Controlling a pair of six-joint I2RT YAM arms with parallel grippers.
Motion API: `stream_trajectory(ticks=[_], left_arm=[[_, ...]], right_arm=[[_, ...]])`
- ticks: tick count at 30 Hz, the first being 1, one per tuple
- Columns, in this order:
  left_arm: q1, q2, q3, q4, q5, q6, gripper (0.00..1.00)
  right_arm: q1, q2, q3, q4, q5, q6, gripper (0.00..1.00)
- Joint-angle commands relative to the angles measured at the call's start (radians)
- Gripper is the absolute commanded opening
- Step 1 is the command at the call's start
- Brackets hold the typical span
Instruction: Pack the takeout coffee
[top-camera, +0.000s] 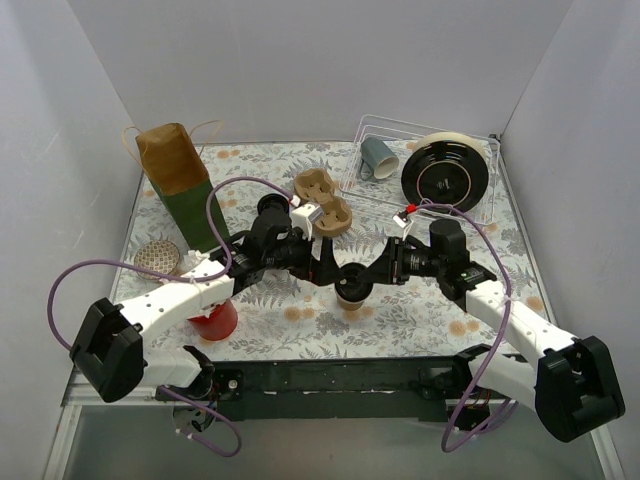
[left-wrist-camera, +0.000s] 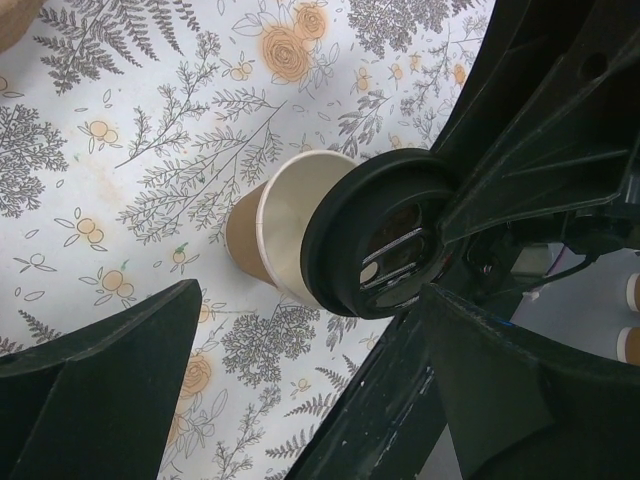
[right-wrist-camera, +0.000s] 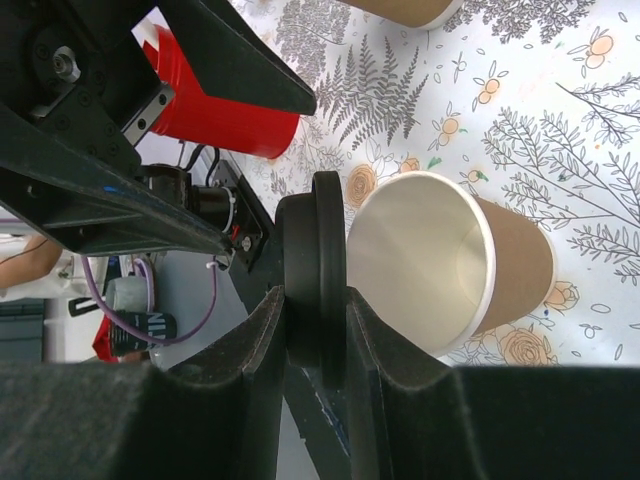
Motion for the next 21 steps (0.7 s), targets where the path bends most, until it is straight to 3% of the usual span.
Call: stream_trajectory(ticks=[1, 21], left_arm=[[-0.005, 0.004, -0.005, 0.024, 0.022, 0.004, 0.89], [-0.007, 0.061, -0.014, 0.033, 0.032, 0.005, 0.82]], right_arm=[[-0.008, 0.022, -0.018, 0.092, -0.062, 0.048, 0.18], [-0.01, 0.064, -0.018, 0.113, -0.054, 0.077, 0.21]])
